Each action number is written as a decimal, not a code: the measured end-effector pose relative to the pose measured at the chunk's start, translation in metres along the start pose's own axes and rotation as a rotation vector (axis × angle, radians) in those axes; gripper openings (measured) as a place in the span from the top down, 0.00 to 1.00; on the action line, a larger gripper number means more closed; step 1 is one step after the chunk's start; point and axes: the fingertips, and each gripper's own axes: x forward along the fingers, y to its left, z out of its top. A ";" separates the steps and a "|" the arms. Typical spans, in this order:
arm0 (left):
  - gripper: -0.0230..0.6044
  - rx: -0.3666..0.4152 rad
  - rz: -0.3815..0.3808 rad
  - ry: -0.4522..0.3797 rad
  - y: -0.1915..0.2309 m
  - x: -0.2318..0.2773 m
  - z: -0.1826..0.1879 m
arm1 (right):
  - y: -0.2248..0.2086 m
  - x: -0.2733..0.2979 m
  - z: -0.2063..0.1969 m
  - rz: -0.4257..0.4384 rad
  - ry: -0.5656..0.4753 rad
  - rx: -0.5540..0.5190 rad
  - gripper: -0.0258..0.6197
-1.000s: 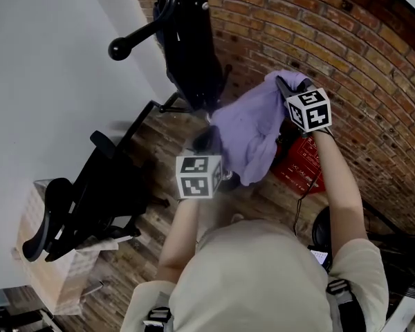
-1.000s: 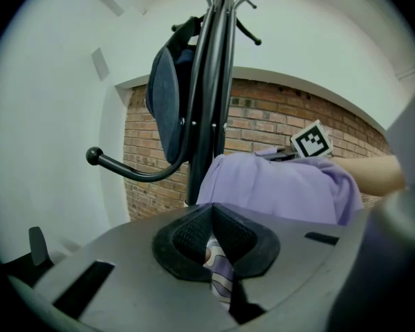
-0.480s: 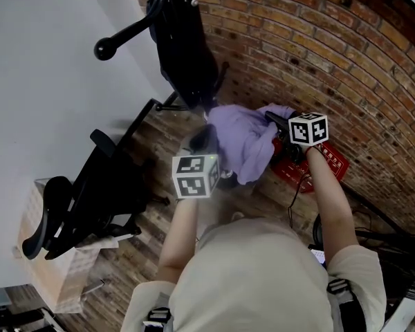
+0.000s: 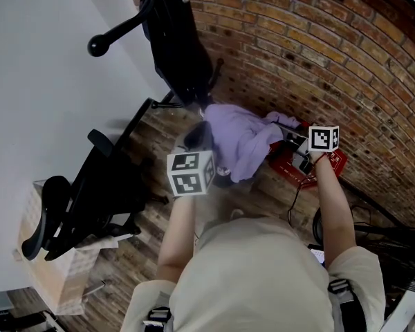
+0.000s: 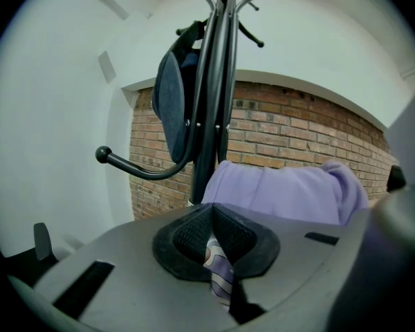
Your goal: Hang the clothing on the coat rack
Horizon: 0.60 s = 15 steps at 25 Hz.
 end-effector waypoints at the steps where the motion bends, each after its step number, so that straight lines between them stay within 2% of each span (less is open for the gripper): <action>1: 0.96 -0.003 0.000 0.000 0.000 0.000 0.000 | 0.002 -0.006 -0.001 0.030 -0.012 0.019 0.68; 5: 0.96 -0.002 -0.003 -0.001 -0.001 0.001 0.001 | 0.016 -0.033 0.000 0.142 -0.081 0.091 0.58; 9: 0.96 0.005 -0.007 0.001 -0.001 0.002 0.001 | 0.035 -0.059 -0.001 0.251 -0.114 0.107 0.54; 15: 0.96 0.004 0.011 -0.001 0.005 -0.002 0.001 | 0.051 -0.070 -0.013 0.242 -0.062 0.043 0.54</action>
